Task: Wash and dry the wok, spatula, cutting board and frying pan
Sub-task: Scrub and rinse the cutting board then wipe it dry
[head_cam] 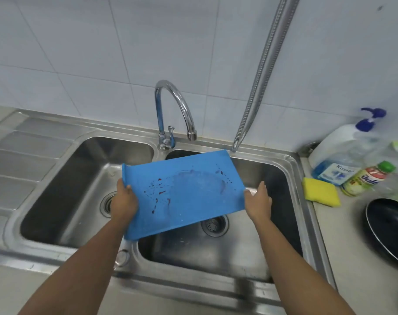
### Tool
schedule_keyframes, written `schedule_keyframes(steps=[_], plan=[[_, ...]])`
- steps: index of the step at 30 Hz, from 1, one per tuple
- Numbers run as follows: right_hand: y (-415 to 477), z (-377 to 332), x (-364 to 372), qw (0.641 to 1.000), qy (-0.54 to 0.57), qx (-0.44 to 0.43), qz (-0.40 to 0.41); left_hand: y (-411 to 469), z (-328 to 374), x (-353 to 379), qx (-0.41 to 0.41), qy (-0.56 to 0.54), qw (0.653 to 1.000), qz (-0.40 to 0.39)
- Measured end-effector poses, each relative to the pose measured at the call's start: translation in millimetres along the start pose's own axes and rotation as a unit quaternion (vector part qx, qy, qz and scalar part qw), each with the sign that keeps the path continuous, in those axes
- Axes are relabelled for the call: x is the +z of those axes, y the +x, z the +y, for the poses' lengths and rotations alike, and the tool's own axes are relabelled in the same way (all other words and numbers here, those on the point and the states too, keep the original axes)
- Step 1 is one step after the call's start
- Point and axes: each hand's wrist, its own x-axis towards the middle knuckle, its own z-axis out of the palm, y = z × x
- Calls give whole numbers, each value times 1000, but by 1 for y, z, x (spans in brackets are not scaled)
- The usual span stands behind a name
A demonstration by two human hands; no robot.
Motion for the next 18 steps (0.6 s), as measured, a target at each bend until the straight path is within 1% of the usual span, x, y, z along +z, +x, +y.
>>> schedule_keyframes(steps=[3,7,12,15,17,18], plan=[[-1,9,-8,999,34,-3,-40,-11,11,1,23,25,999,-12],[-4,16,-23,997,49,-8,-54,-24,30,16,63,39,996,-45],[-1,37,-63,1000,9,5,14,-49,57,45,78,18,994,-69],[7,51,-94,994,-12,9,105,-56,63,63,70,7,994,-85],[19,66,-110,984,-63,12,164,-63,67,72,67,7,994,-90],[26,73,-118,979,-102,18,176,-67,69,75,65,8,994,-91]])
